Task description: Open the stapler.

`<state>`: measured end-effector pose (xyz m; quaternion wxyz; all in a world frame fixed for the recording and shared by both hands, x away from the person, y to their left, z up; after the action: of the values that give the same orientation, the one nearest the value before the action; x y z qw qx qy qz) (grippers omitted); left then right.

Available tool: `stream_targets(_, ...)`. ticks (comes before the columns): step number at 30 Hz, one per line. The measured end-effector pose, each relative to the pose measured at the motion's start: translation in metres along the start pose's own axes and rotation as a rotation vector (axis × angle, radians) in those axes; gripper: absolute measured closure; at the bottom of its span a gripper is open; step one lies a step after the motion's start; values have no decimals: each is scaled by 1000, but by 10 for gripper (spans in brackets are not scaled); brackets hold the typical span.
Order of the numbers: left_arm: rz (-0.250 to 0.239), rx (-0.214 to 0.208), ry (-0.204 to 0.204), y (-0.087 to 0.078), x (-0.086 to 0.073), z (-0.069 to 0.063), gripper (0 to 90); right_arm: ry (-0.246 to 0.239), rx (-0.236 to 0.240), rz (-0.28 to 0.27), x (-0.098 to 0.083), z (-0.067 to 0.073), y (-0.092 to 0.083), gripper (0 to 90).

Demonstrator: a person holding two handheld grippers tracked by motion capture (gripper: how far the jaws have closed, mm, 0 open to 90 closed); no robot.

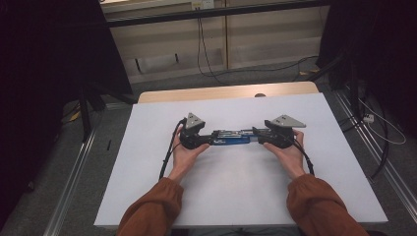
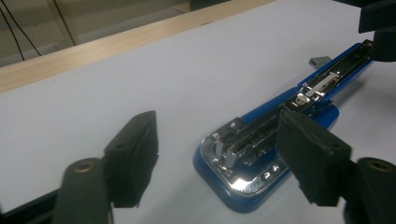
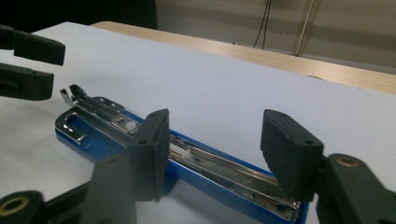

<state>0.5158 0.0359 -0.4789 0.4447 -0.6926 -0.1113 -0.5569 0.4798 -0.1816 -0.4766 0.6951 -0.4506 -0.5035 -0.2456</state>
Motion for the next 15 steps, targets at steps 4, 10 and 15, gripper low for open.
stream_targets(4,9,20,3,-4,1,2,164,12,18,-23,5,2,2,251)
stream_targets(10,10,6,-6,-7,0,1,84,3,26,1,4,3,-1,172)
stream_targets(15,2,-12,2,-10,-1,-2,41,2,20,-7,6,-2,-3,127)
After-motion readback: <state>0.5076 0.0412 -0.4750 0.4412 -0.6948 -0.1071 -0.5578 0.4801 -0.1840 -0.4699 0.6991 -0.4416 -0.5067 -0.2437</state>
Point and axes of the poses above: each handheld gripper's, and its own axes: y roughly forward along the jaws, x roughly out of its top, z roughly to its left, the point moved 8 cm from there along y, roughly forward along the jaws, and after that the axes turned 5 degrees about x, right-handed, at the moved point
